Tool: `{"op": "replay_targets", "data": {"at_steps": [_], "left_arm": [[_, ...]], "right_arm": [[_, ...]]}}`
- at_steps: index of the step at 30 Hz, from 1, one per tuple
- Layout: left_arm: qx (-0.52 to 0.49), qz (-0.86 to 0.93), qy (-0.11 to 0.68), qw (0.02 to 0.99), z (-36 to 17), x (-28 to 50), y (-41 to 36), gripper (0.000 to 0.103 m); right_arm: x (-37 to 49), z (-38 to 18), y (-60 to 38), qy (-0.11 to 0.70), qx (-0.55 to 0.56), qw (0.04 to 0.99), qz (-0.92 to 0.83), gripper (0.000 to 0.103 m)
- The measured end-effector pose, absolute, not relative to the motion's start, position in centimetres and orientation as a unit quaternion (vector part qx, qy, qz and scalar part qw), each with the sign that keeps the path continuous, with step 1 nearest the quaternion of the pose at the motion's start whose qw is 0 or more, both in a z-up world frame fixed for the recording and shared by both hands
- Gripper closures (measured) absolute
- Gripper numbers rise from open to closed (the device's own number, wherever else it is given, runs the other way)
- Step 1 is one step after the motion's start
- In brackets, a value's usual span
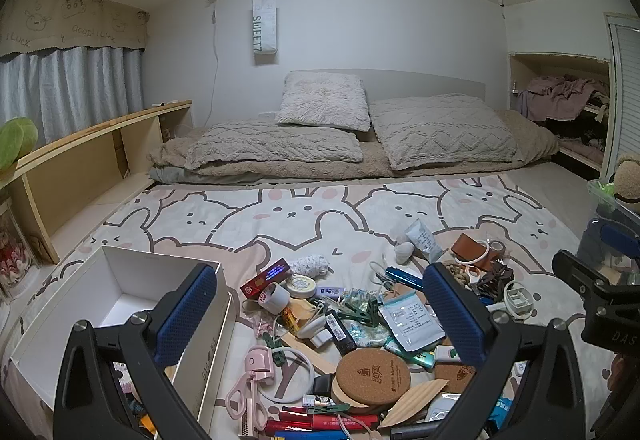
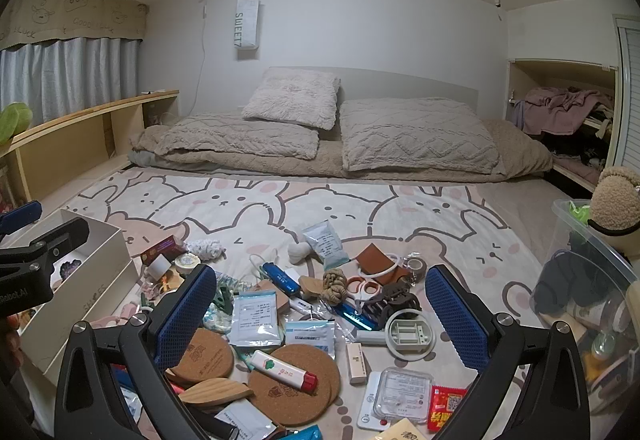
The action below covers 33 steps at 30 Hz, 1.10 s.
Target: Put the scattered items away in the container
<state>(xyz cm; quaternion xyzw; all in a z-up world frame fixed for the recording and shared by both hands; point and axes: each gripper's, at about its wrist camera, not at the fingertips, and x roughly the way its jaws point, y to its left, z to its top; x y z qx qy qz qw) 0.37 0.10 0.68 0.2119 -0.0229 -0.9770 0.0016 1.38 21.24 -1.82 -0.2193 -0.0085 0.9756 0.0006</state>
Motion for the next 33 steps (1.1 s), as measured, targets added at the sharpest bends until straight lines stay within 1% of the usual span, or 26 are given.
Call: {"op": "replay_targets", "data": {"at_steps": [14, 33], "left_arm": [[0.205, -0.979, -0.017, 0.005, 1.4, 0.6, -0.4, 0.0], [0.184, -0.983, -0.012, 0.005, 2.5, 3.1, -0.3, 0.0]], "right_arm": [[2.1, -1.3, 21.3, -0.002, -0.215, 0.004, 0.977, 0.0], [5.0, 0.2, 23.4, 0.014, -0.198, 0.019, 0.98, 0.0]]}}
